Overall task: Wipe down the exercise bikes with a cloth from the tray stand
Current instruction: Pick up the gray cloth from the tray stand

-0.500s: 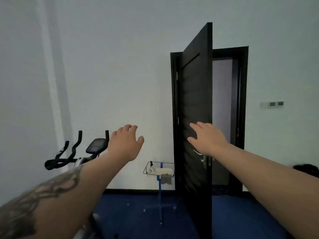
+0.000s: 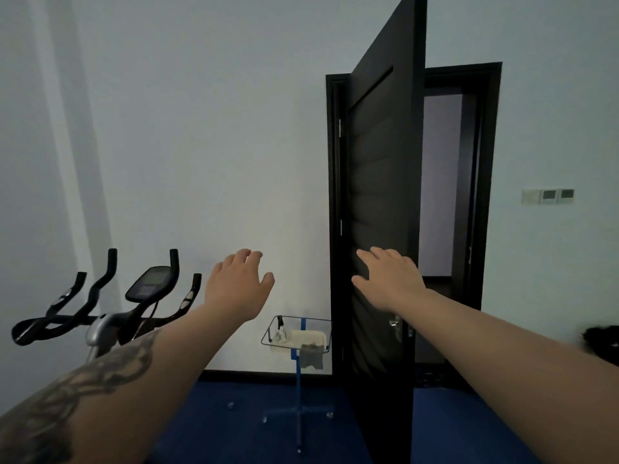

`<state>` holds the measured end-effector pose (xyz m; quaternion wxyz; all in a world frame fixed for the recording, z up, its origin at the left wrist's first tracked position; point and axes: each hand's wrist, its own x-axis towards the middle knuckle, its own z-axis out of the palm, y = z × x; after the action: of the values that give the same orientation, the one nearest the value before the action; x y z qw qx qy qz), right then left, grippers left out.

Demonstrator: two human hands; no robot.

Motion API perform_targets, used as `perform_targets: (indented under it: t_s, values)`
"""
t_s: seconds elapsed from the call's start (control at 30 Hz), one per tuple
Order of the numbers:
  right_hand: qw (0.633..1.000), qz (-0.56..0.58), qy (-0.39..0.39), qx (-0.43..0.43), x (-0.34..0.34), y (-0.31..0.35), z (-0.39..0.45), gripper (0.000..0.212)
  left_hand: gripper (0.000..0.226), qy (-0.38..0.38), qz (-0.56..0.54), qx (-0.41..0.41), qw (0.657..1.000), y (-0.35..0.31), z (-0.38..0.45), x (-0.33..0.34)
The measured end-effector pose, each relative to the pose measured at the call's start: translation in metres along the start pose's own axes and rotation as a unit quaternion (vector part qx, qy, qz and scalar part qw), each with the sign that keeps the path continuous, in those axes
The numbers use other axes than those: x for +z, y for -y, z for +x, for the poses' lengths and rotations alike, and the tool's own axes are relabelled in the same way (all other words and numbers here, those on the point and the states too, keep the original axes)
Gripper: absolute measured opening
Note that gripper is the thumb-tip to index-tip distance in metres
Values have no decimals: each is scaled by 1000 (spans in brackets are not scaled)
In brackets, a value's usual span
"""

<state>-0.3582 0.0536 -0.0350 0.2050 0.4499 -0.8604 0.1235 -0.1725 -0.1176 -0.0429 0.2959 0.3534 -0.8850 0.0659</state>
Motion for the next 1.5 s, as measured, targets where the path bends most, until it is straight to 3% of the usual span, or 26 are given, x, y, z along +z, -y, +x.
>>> perform_targets:
  t_s: [0.4,0.73,1.0,1.5]
  values:
    - [998,17,49,-41,144,15,154,57,53,45,6,-29,999,45,117,143]
    - [996,17,91,-6,282,26,274,52,53,99,1,10,995,111,236,292]
    - [984,22,169,48,390,0,332,53,53,163,-24,26,986,123,296,408]
    - [945,54,322,32,633,-60,452,53,48,279,-28,-42,959,136,384,656]
